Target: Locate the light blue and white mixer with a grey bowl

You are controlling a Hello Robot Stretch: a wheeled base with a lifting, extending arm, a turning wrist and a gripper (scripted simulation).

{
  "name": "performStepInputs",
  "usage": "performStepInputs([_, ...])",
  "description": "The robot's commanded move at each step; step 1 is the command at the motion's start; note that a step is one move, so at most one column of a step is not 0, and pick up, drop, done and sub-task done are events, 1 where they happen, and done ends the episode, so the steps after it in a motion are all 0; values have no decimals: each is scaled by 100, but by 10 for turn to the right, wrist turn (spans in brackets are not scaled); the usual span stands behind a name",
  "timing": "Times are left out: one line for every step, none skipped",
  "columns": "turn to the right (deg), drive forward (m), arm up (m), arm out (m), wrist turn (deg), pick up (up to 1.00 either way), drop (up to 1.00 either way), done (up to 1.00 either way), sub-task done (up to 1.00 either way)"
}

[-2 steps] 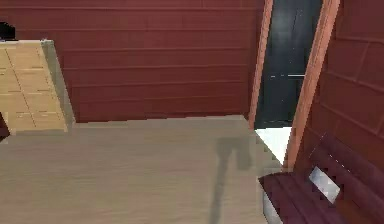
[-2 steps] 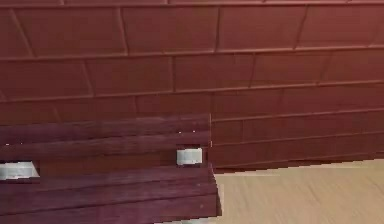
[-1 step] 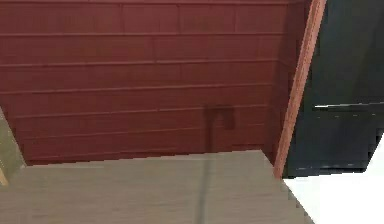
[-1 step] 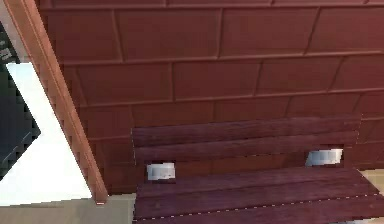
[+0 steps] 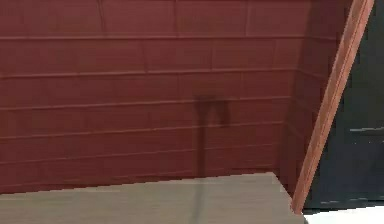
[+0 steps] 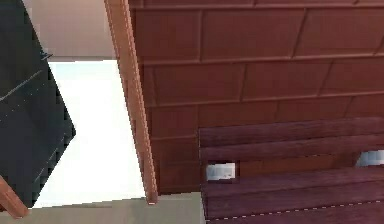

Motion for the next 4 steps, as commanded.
performStepInputs([390, 0, 0, 0, 0, 0, 0, 0, 0])
performStepInputs([0, 85, 0, 0, 0, 0, 0, 0, 0])
performStepInputs([420, 0, 0, 0, 0, 0, 0, 0, 0])
performStepInputs([0, 100, 0, 0, 0, 0, 0, 0, 0])
